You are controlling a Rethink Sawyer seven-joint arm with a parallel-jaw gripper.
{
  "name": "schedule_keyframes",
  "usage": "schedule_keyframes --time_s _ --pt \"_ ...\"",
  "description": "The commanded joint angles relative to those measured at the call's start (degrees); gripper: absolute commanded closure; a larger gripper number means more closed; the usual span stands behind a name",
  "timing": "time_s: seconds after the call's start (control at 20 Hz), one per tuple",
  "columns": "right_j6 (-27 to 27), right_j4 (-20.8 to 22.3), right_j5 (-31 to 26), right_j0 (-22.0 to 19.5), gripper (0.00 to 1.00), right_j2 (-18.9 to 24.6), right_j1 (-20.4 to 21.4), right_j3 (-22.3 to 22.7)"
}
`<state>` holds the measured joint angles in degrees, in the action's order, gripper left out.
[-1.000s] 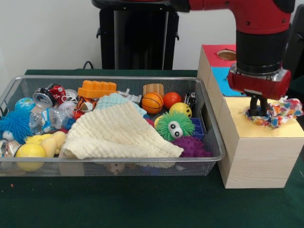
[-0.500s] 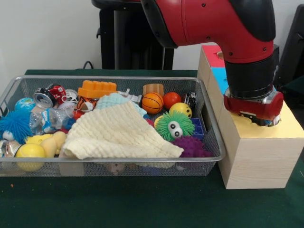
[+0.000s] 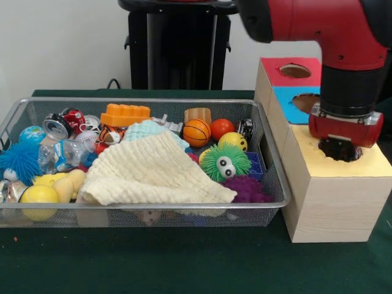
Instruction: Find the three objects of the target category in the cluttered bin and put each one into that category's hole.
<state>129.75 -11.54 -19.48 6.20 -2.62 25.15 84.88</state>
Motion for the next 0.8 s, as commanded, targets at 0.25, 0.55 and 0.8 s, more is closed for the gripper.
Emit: schedule_keyframes --time_s 0.25,0.55,0.8 --pt "11.9 2.4 -14.2 14.7 1.0 -21.4 -0.9 -1.3" --pt "9.9 0.4 -16.6 14.2 1.0 -22.3 1.1 -2.0" --pt "8.0 -0.1 -18.3 12.1 1.0 -20.1 2.2 -3.0"
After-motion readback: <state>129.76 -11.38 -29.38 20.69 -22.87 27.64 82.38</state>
